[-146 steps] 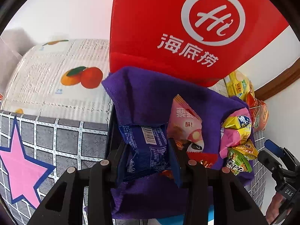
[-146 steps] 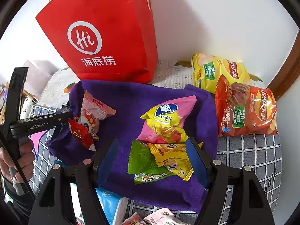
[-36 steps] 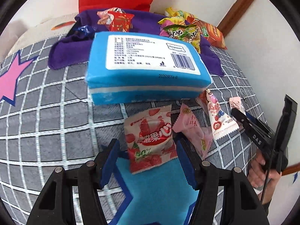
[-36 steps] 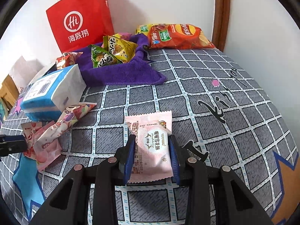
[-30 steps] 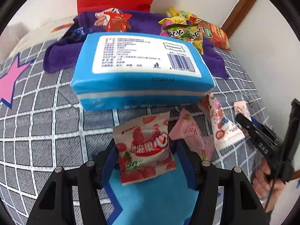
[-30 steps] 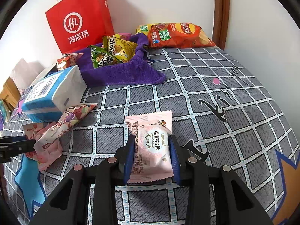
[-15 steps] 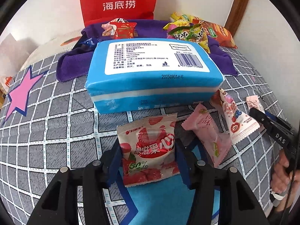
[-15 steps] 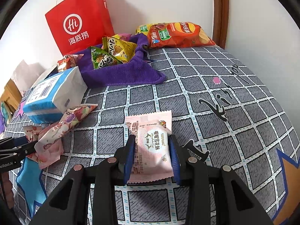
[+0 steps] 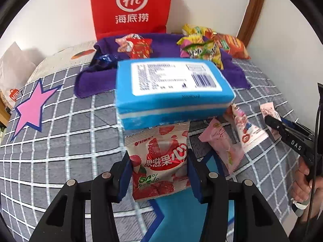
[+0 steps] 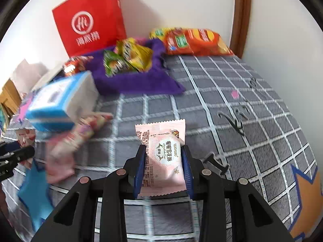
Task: Organize snacks
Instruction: 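Grasp the red strawberry candy packet with the left tool while the right holds, then carry both held packets over the purple cloth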
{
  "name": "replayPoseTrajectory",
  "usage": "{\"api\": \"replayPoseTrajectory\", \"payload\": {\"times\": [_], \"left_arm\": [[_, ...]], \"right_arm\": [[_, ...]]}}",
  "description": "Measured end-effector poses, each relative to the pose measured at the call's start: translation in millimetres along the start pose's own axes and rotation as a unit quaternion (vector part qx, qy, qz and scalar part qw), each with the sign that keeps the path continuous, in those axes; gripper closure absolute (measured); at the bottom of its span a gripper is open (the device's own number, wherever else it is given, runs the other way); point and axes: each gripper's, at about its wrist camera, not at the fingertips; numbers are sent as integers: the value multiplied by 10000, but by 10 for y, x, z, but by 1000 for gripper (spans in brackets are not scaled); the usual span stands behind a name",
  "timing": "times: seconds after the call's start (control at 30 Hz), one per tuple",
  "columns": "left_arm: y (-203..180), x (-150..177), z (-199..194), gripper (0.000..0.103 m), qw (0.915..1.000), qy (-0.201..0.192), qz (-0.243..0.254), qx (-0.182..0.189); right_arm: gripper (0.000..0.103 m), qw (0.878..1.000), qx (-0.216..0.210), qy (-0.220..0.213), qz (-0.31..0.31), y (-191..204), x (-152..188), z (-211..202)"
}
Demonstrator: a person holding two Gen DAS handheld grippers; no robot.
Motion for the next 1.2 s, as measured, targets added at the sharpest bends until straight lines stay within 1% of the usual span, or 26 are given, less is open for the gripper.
{"api": "replayPoseTrajectory", "payload": {"times": [0.13, 0.23, 0.37, 0.5, 0.7, 0.8, 0.87, 0.97, 1.07, 1.2], "left_arm": [[125, -36, -228, 55, 9998, -154, -48, 150], [204, -98, -442, 55, 9992, -313, -38, 243], [265, -231, -668, 55, 9983, -528, -12, 258], [320, -352, -812, 55, 9974, -657, 16, 286], [440, -509, -991, 55, 9961, -829, 65, 305], [531, -620, -1054, 55, 9955, -889, 43, 330], [587, -699, -1094, 55, 9950, -956, 17, 283], [643, -812, -1162, 55, 9941, -1061, -11, 223], [683, -947, -1192, 55, 9932, -1143, -24, 200], [722, -1110, -1142, 55, 9932, -1136, -59, 246]], "right_arm": [[69, 9989, 66, -414, -186, 203, -135, -373], [69, 9975, 4, -643, -282, 347, -256, -622], [69, 9962, 112, -780, -371, 542, -402, -845], [69, 9951, 106, -875, -437, 688, -507, -1033], [69, 9932, 215, -1011, -538, 812, -617, -1233], [69, 9927, 174, -1069, -538, 820, -682, -1305], [69, 9923, 130, -1112, -527, 808, -751, -1344], [69, 9924, 129, -1124, -489, 787, -859, -1353], [69, 9932, 36, -1091, -405, 755, -992, -1340], [69, 9933, -25, -1104, -327, 747, -1167, -1304]]}}
Point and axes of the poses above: each gripper's, at about its wrist camera, not at the fingertips, and z roughly the way its jaws point, y to its left, x to its underside, and after that the axes turned 8 degrees about y, right-handed
